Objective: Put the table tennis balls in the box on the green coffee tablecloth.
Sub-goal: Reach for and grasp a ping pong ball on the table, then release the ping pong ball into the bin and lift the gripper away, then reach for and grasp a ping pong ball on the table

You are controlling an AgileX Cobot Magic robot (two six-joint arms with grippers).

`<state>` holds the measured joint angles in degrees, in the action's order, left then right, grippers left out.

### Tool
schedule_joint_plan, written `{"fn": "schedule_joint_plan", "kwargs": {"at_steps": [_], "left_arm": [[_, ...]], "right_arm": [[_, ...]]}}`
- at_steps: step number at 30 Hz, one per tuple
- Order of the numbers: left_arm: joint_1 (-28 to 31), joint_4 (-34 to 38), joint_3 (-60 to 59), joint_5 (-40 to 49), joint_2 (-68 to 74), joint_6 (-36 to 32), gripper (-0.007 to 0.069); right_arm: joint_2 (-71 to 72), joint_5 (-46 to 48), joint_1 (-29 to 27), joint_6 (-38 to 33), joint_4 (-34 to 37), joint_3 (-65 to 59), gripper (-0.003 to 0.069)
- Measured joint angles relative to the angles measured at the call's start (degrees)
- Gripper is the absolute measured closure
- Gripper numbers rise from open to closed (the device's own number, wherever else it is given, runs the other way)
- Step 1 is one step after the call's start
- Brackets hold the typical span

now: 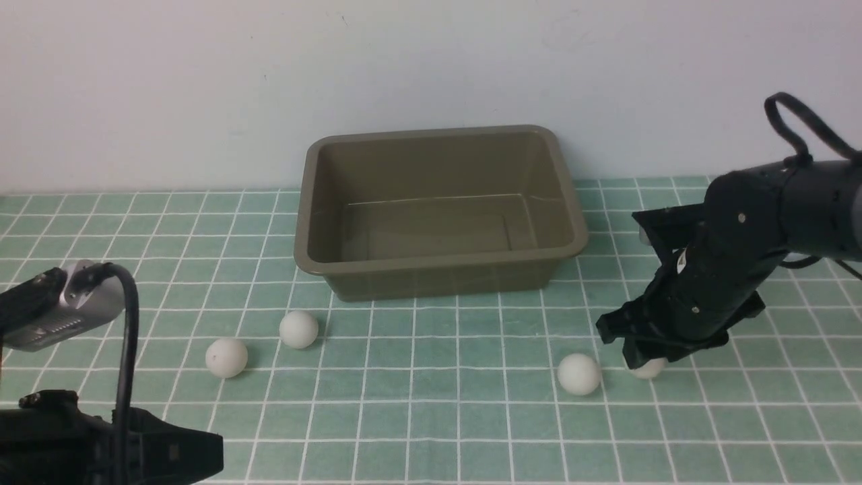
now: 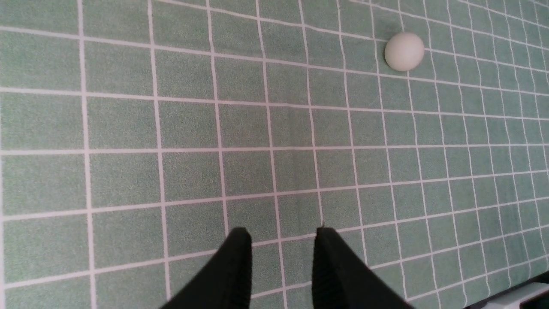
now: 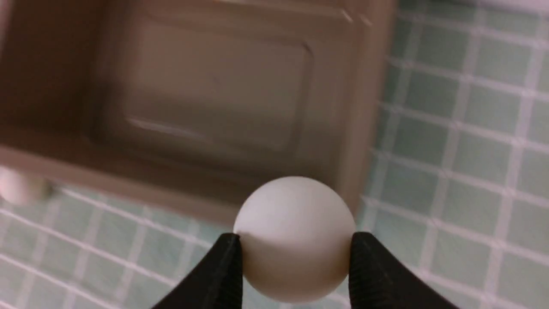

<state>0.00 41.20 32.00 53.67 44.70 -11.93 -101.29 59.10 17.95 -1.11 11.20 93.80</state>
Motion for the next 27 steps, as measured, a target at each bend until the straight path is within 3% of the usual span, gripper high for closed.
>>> {"fn": "schedule_joint_plan", "kwargs": {"at_steps": [1,6,8,11,18,20,24,27], "left_arm": [[0.0,0.0,0.0,0.05,0.0,0.04,0.0436],[0.0,0.0,0.0,0.12,0.0,0.04,0.0436],[0.0,0.0,0.0,0.12,0.0,0.04,0.0436],[0.0,0.0,0.0,0.12,0.0,0.04,0.0436],[0.0,0.0,0.0,0.12,0.0,0.04,0.0436],[0.0,0.0,0.0,0.12,0.0,0.04,0.0436],[0.0,0.06,0.0,0.12,0.0,0.04,0.0436],[0.0,0.01,0.0,0.12,0.0,0.04,0.0436]], "right_arm": [[-1.64,0.0,0.14,-0.42,1.32,2.58,0.0364],[-9.89,-1.24,1.19,-1.38,4.18,9.14,0.0552],[-13.62,-1.74,1.85,-1.53,4.25,11.93,0.0585],[-18.61,-1.96,2.67,-1.54,3.7,14.93,0.0562],[-22.6,2.32,2.97,-1.54,0.74,18.76,0.0391],[-22.07,4.24,2.97,-1.54,-0.26,19.24,0.0375],[-18.37,10.57,2.97,-1.54,-4.13,19.5,0.0406],[-14.02,11.2,2.97,-1.32,-4.86,16.85,0.0508]]}}
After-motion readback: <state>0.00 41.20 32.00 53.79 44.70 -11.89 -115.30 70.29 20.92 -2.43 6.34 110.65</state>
